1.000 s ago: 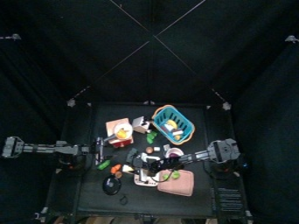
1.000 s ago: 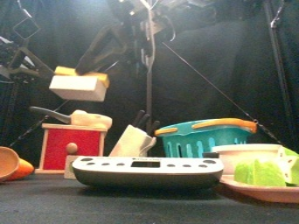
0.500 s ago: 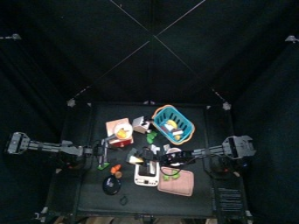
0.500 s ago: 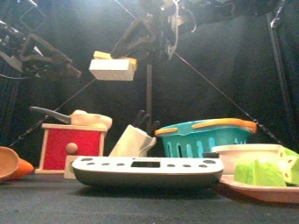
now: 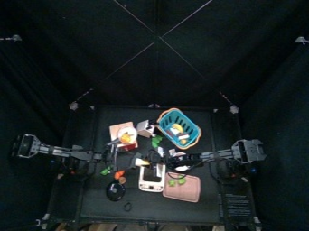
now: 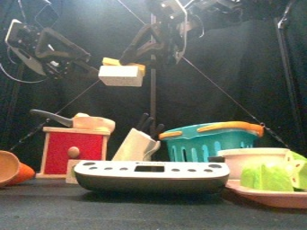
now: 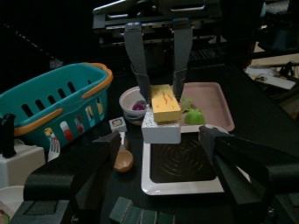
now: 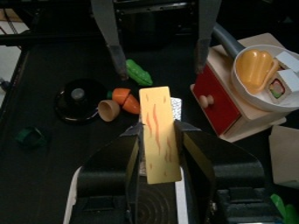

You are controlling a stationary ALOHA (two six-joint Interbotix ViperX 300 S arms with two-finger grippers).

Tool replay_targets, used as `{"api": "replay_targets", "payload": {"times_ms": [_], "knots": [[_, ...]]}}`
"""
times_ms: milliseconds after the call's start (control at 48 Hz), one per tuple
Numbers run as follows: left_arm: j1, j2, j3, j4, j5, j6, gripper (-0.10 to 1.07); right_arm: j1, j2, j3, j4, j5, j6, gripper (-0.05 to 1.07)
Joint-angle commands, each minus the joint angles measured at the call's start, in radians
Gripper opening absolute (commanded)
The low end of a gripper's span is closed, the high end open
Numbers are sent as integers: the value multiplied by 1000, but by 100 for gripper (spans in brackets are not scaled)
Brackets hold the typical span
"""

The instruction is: Separate egg sushi

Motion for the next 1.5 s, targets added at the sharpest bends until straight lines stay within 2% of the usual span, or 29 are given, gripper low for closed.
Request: {"api": "replay_targets", "payload": {"times_ms": [0, 271, 583, 708, 854, 1083, 1479], "knots": [[2, 46, -43, 3, -26, 0, 103, -3, -49, -11, -3, -5, 2, 62], [8, 158, -104, 2, -38, -2, 103, -3, -49, -5, -3, -6, 2, 62], [14, 204, -133, 2, -55, 0, 102, -3, -49, -3, -3, -5, 2, 62], [14, 210, -143, 5, -60, 2, 94, -3, -49, -3, 0, -6, 2, 62], [14, 212, -144, 6, -61, 3, 78, -3, -49, -3, 2, -6, 3, 62], [17, 207, -141, 6, -61, 5, 60, -3, -48, 3, 5, 0, 5, 62], [41, 179, -106, 5, -61, 6, 57, -3, -71, 40, 35, 20, 8, 62]]}}
